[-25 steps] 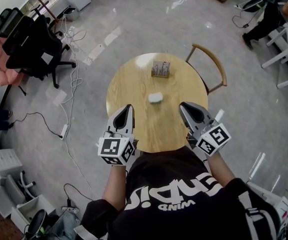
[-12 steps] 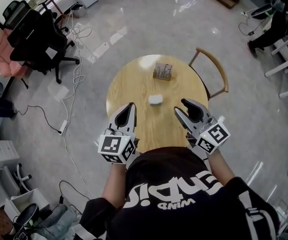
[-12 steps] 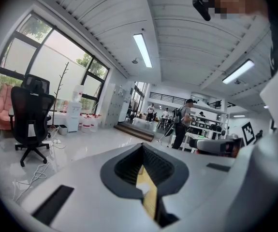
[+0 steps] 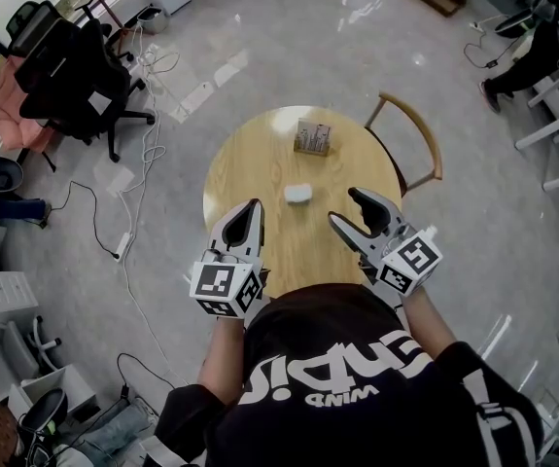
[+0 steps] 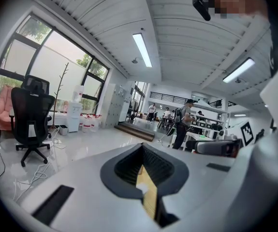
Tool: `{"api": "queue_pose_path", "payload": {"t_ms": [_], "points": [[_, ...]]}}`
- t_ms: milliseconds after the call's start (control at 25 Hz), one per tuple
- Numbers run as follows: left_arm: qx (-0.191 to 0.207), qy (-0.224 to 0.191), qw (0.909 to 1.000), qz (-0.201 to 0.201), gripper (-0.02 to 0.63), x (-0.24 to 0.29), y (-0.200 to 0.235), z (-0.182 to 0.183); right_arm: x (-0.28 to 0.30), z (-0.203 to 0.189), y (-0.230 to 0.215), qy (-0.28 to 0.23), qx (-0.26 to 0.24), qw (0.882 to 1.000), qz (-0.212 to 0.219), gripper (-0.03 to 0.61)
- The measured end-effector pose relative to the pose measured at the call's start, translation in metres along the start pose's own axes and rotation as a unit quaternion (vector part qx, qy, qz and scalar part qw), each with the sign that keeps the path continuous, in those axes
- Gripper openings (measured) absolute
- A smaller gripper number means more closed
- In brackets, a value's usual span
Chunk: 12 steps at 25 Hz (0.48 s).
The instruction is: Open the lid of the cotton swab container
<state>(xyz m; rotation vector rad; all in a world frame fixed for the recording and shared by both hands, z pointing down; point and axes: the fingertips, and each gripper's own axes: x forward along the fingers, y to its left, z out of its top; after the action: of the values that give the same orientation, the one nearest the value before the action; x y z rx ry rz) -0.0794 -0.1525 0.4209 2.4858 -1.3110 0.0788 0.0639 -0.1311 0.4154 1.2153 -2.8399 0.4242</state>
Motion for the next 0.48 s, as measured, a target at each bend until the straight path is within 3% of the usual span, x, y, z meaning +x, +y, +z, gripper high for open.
{"api": "queue_pose_path", "payload": {"t_ms": [480], "points": [[0.006, 0.009, 0.9999, 0.014, 0.008, -0.001, -0.001, -0.007, 0.017, -0.037, -0.018, 0.045, -0.001, 0.999, 0.024, 0.229]]}}
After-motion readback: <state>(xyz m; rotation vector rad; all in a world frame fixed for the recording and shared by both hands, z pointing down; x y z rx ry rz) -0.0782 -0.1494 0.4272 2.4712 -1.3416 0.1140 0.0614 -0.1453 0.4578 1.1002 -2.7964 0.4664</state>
